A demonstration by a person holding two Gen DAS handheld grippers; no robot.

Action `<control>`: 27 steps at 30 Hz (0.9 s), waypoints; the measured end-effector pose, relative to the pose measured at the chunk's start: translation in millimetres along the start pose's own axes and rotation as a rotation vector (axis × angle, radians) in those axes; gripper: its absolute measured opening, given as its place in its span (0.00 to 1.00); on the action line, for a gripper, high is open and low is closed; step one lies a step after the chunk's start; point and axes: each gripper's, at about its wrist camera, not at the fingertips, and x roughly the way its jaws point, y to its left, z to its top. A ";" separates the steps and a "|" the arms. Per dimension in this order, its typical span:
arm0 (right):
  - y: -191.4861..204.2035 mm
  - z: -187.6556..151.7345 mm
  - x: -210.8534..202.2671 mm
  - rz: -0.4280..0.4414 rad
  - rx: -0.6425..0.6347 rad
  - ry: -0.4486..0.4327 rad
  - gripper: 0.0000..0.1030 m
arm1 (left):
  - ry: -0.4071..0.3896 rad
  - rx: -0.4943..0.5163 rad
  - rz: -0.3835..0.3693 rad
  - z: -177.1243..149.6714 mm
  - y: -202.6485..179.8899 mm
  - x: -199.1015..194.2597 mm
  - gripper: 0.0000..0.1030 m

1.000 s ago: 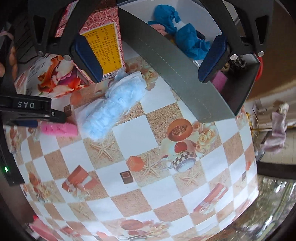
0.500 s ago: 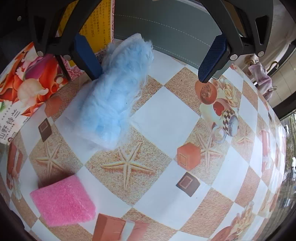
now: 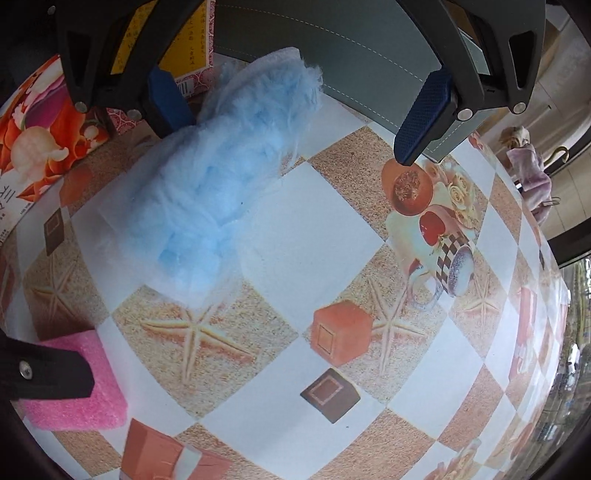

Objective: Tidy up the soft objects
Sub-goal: 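Grasp the fluffy light-blue cloth with the left tool while the right tool grasps the pink sponge, then carry the blue cloth in the left tool while the right tool carries the pink sponge over the box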

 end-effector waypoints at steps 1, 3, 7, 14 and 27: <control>5.1 -0.1 0.4 -0.001 -0.013 -0.010 1.00 | -0.001 -0.006 -0.007 -0.4 1.7 0.8 1.00; 18.8 -0.2 3.5 -0.026 -0.060 -0.020 0.99 | -0.005 -0.026 -0.028 0.1 7.4 1.8 1.00; 31.1 -2.7 1.2 -0.014 -0.122 -0.044 0.81 | -0.011 -0.015 -0.028 1.0 11.0 6.7 1.00; 21.1 -4.3 -9.4 0.156 -0.081 -0.021 0.44 | -0.002 -0.033 -0.162 10.3 -11.7 -12.3 0.67; -19.4 -0.7 -33.4 0.105 -0.017 -0.070 0.88 | -0.014 -0.110 -0.231 8.6 -8.2 -18.9 0.32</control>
